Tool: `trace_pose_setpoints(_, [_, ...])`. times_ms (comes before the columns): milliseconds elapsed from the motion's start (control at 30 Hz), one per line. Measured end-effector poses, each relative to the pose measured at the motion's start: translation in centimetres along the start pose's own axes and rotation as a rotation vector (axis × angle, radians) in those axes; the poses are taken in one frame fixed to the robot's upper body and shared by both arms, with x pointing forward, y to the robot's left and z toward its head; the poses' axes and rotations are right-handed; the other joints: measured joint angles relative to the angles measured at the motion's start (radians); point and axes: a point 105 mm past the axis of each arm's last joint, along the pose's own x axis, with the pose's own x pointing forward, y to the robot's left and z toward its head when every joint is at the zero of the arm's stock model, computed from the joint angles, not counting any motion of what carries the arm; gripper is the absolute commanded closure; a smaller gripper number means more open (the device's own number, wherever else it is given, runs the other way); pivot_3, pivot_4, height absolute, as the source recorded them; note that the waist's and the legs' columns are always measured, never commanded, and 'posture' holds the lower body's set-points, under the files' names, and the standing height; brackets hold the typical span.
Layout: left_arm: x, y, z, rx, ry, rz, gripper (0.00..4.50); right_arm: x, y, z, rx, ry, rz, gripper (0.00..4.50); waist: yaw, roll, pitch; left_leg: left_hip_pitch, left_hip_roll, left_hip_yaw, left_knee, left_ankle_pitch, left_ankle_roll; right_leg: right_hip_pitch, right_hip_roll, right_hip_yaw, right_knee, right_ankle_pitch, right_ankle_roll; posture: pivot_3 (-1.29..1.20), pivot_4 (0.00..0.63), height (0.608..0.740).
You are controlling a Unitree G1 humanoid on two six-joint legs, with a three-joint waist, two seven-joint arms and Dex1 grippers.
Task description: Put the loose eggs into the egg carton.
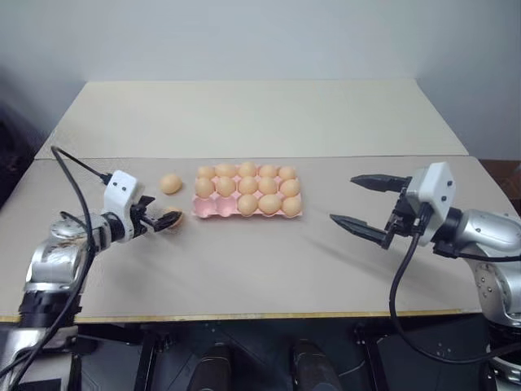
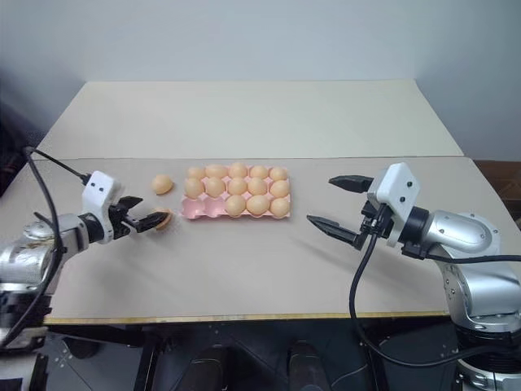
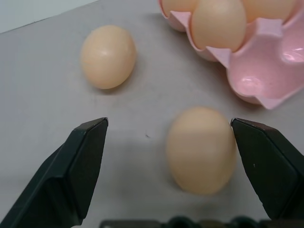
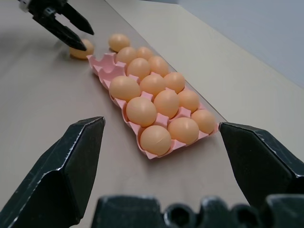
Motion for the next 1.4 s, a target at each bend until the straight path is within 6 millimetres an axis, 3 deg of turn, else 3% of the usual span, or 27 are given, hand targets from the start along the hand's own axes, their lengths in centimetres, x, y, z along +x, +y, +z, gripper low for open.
trace_pose_setpoints(33, [0.5, -0.1, -0.2, -0.01, 0.006, -0.01, 0.0, 0.0, 0.0, 0.0, 0.0, -0.001, -0.001, 0.02, 0.0, 0.0, 0.0, 0.0, 0.0, 0.0, 0.0, 0.0, 0.0, 0.0, 0.0, 0.0, 0.0, 0.0, 0.0, 0.0, 0.15, 0.74])
trace_pose_setpoints(133, [1.7, -0.5, -1.2, -0.004, 0.036, -0.023, 0.57, 0.0, -0.2, 0.2, 0.002, -0.013, -0.011, 0.0, -0.002, 0.0, 0.0, 0.0, 0.0, 0.0, 0.0, 0.0, 0.0, 0.0, 0.0, 0.0, 0.0, 0.0, 0.0, 0.0, 0.15, 0.74])
trace_pose_setpoints(300, [1.7, -0.2, -1.2, 0.006, 0.041, -0.007, 2.18, 0.1, -0.1, 0.9, -0.005, -0.036, -0.02, 0.0, -0.002, 0.0, 0.0, 0.0, 0.0, 0.0, 0.0, 0.0, 0.0, 0.0, 0.0, 0.0, 0.0, 0.0, 0.0, 0.0, 0.15, 0.74])
trace_pose_setpoints(500, [0.8, -0.2, -0.9, 0.023, 0.026, -0.018, 2.18, 0.1, -0.5, 0.9, -0.006, -0.037, -0.057, 0.0, -0.005, 0.0, 0.0, -0.001, 0.0, 0.0, 0.0, 0.0, 0.0, -0.001, 0.0, 0.0, 0.0, 0.0, 0.0, 0.0, 0.15, 0.74])
trace_pose_setpoints(700, [-1.0, -3.9, 5.3, 0.148, -0.156, -0.185, 2.18, 0.2, -0.6, 1.0, -0.009, -0.038, -0.072, 0.0, 0.003, 0.0, 0.0, -0.001, 0.0, 0.0, 0.001, 0.0, 0.0, 0.0, 0.0, 0.0, 0.0, 0.0, 0.0, 0.0, 0.15, 0.74])
trace_pose_setpoints(867, [1.0, -7.4, 7.4, 0.164, -0.226, -0.312, 2.18, 0.3, -0.8, 1.4, -0.021, -0.047, -0.075, 0.0, 0.01, -0.001, 0.0, -0.001, 0.0, 0.0, 0.001, 0.0, 0.0, 0.0, 0.0, 0.0, 0.0, 0.0, 0.0, 0.0, 0.15, 0.74])
trace_pose_setpoints(1033, [4.0, -9.3, 7.0, 0.157, -0.195, -0.37, 2.18, 0.4, -0.9, 1.2, -0.018, -0.044, -0.082, 0.0, 0.01, -0.001, 0.0, -0.001, 0.0, 0.0, 0.001, 0.0, 0.0, 0.0, 0.0, 0.0, 0.0, 0.0, 0.0, 0.0, 0.15, 0.74])
trace_pose_setpoints(1133, [4.8, -9.3, 6.5, 0.157, -0.163, -0.357, 1.5, 0.4, -0.9, 1.2, -0.018, -0.042, -0.086, 0.0, 0.009, -0.001, 0.0, -0.001, 0.0, 0.0, 0.001, 0.0, 0.0, 0.0, 0.0, 0.0, 0.0, 0.0, 0.0, 0.0, 0.15, 0.74])
trace_pose_setpoints(1267, [4.8, -9.0, 6.3, 0.156, -0.15, -0.348, 0.21, 0.3, -0.8, 1.1, -0.022, -0.034, -0.096, 0.0, 0.01, -0.001, 0.0, -0.001, 0.0, 0.0, 0.001, 0.0, 0.0, 0.0, 0.0, 0.0, 0.0, 0.0, 0.001, 0.0, 0.15, 0.74])
trace_pose_setpoints(1300, [4.7, -8.9, 6.4, 0.16, -0.154, -0.344, 0.02, 0.3, -0.9, 1.2, -0.024, -0.034, -0.098, 0.0, 0.011, -0.001, 0.0, -0.001, 0.0, 0.0, 0.001, 0.0, 0.0, 0.0, 0.0, 0.0, 0.0, 0.0, 0.001, 0.0, 0.15, 0.74])
trace_pose_setpoints(1400, [3.8, -8.4, 7.4, 0.163, -0.2, -0.325, 0.02, 0.2, -0.8, 1.4, -0.032, -0.037, -0.099, 0.0, 0.011, -0.001, 0.0, -0.001, 0.0, 0.0, 0.001, 0.0, 0.0, 0.0, 0.0, 0.0, 0.0, 0.0, 0.001, 0.0, 0.15, 0.74])
